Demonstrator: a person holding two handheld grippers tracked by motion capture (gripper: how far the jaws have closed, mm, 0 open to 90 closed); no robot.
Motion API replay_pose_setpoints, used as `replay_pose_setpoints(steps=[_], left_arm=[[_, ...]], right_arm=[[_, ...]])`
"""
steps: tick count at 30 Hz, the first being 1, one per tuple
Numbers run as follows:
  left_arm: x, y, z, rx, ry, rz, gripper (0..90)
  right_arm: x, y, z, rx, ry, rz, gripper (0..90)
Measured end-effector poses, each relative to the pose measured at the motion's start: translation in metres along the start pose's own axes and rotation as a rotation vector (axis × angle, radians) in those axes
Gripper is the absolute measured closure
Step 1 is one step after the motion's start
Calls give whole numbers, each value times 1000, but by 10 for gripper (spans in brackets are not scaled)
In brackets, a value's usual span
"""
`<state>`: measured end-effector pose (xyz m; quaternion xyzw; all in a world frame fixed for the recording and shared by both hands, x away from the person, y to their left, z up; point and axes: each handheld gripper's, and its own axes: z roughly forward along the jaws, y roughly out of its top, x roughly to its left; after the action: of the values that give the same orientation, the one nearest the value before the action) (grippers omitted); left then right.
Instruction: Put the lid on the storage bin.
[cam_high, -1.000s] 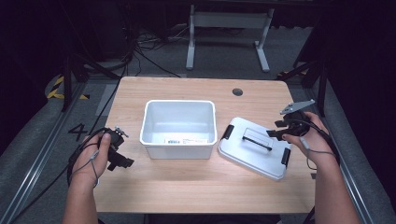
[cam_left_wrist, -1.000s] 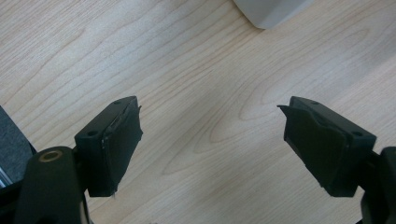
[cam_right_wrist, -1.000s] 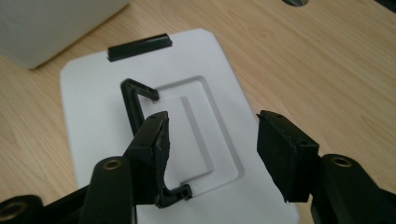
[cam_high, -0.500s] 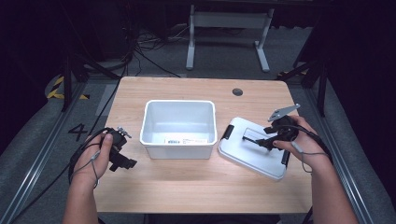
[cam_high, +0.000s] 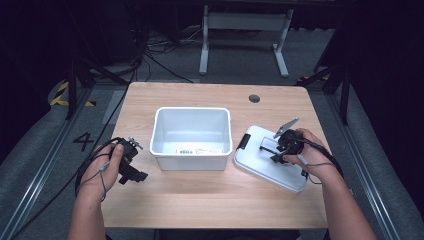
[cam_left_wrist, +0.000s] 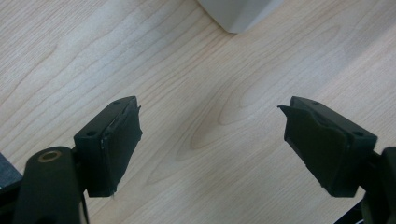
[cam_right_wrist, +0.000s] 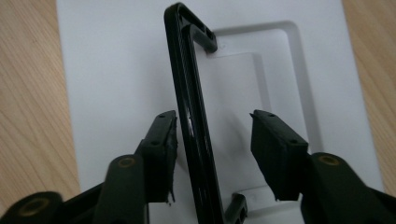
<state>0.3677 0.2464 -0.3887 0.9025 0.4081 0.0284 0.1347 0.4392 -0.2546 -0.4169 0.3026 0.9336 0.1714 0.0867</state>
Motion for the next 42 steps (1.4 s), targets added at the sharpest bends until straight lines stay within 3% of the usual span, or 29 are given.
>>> replay_pose_setpoints(steps=[1,8,14,20,35,42], left_arm=[[-1,0,0,1,-8,10,191],[0,0,1,-1,-4,8,191],[-1,-1,2,-9,-25,9,191],[-1,-2,2,-13,-24,5,193],[7,-6,-6,-46,-23,-10,192],[8,-7,-6,-48,-26,-10,191]], right_arm=[[-1,1,2,14,-6,-13,634],[0,4,1,19,-44,-43,809],[-7,8,-2,29,-40,-103,840],[-8,15,-13,-8,-20,-131,842],[-9,31,-80,-64,50,-169,842],[-12,40,-101,-90,44,-176,842]])
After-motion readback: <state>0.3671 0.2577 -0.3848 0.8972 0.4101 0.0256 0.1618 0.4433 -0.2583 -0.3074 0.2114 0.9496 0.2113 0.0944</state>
